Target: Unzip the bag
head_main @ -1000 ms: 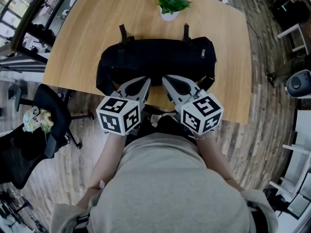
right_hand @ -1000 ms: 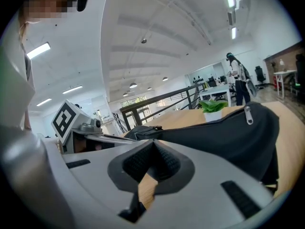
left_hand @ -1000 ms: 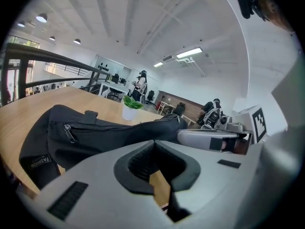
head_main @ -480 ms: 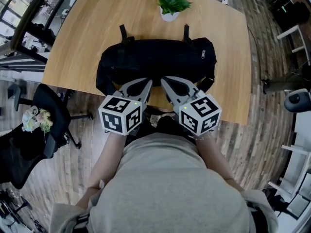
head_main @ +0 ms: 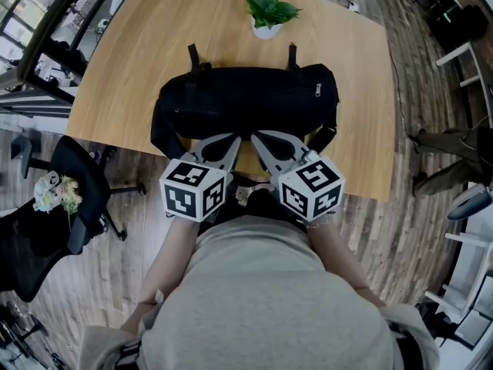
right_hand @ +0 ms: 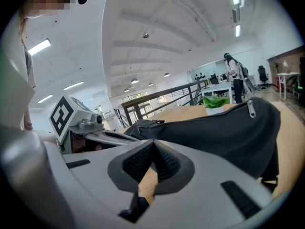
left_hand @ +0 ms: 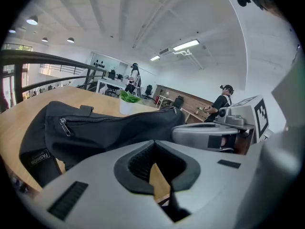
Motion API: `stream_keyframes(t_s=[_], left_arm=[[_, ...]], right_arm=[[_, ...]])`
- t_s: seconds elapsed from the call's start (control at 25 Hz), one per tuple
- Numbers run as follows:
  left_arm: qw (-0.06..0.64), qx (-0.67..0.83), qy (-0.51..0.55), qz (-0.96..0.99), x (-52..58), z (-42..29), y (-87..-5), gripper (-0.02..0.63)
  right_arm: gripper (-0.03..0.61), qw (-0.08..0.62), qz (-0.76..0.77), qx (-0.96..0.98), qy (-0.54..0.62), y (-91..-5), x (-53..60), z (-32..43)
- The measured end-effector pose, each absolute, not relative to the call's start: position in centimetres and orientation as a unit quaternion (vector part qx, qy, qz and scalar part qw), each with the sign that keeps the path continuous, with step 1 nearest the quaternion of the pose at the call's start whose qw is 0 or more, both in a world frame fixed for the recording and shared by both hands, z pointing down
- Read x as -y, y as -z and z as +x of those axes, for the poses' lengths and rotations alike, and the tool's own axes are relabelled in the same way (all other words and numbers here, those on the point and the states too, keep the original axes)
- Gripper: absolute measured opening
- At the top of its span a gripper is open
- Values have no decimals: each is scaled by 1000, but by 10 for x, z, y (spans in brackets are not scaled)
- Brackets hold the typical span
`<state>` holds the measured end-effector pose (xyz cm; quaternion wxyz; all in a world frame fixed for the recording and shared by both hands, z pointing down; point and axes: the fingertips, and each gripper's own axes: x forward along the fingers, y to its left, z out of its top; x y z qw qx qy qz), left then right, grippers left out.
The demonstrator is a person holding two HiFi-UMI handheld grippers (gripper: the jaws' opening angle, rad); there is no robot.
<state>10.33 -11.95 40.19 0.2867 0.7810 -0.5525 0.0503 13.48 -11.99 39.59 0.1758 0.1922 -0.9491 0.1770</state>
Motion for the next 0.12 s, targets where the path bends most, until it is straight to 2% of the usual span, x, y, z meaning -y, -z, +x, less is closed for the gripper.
stream_keyframes(t_s=[0.12], left_arm=[[287, 557, -54, 777, 117, 102, -403, 20]], right_arm=[[6, 176, 197, 948, -177, -395, 120, 137]])
